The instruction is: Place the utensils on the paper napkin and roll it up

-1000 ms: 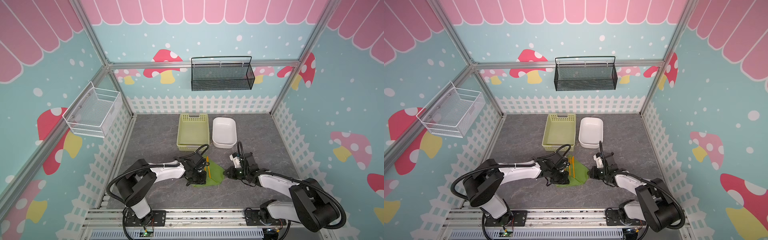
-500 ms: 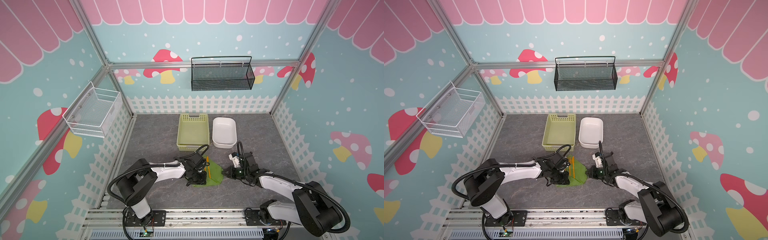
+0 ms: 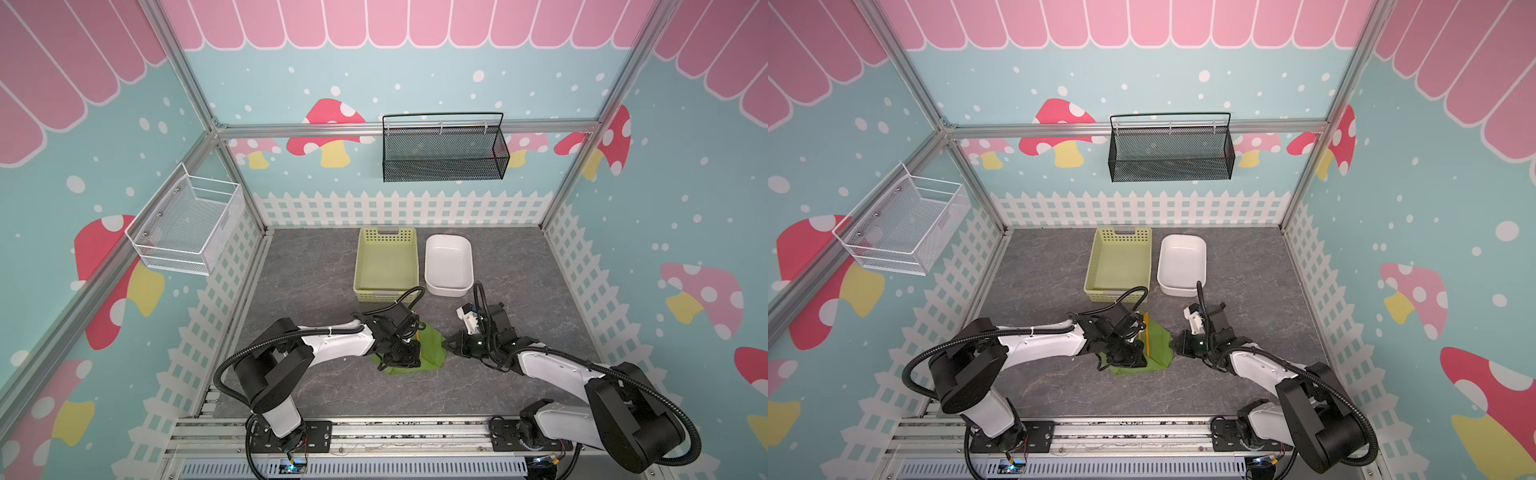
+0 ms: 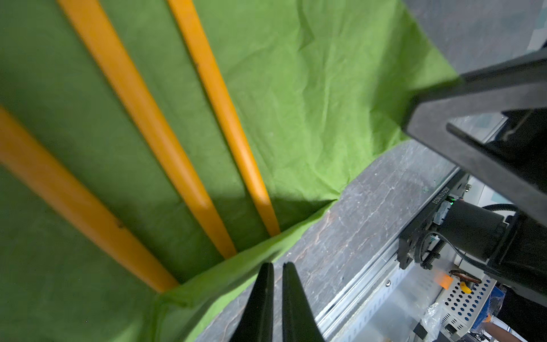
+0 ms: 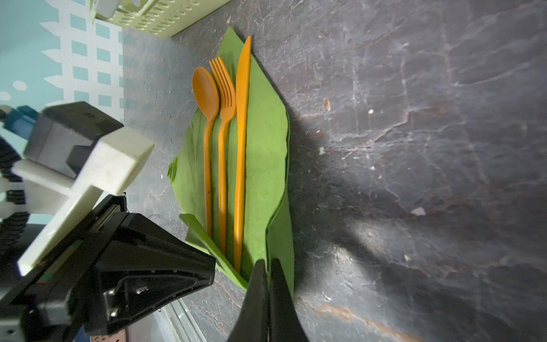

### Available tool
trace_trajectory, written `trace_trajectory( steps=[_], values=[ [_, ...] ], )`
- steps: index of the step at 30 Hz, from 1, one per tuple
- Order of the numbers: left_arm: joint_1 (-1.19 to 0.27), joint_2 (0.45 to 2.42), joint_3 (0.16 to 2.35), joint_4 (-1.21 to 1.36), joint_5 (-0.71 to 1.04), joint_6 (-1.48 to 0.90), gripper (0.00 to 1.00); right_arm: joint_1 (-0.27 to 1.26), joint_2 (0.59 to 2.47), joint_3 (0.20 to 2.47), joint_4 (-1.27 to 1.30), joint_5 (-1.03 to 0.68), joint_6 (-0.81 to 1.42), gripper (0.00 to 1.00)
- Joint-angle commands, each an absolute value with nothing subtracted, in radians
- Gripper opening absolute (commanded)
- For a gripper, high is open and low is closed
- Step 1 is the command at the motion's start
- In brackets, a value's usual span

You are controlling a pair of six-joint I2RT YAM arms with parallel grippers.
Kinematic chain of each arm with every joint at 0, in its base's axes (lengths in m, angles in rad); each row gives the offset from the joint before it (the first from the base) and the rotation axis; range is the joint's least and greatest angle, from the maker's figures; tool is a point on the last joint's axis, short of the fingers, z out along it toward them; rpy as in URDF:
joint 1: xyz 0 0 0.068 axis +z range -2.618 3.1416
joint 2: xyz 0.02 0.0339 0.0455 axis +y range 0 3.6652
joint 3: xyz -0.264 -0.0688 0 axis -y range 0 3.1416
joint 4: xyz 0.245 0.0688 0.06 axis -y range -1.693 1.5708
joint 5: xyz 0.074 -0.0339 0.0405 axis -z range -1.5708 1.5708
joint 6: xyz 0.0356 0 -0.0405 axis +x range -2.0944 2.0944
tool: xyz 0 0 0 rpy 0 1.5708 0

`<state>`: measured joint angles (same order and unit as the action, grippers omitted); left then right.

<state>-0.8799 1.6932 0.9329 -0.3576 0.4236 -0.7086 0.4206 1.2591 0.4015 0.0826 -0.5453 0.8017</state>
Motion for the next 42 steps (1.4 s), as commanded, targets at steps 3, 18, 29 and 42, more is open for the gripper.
trace_trajectory(
  steps=[3,18,29,42],
  values=[
    [-0.898,1.728,0.980,-0.352,0.431,-0.728,0.10,0.426,1.262,0.421,0.095,-0.549,0.810,0.00],
    [-0.902,1.799,0.992,-0.344,0.416,-0.730,0.08,0.429,1.239,0.423,0.103,-0.574,0.836,0.00],
    [-0.902,1.805,0.989,-0.346,0.418,-0.729,0.08,0.479,1.223,0.456,0.149,-0.595,0.923,0.00],
    [-0.902,1.803,0.982,-0.353,0.417,-0.723,0.08,0.545,1.204,0.469,0.214,-0.582,1.032,0.00]
  ],
)
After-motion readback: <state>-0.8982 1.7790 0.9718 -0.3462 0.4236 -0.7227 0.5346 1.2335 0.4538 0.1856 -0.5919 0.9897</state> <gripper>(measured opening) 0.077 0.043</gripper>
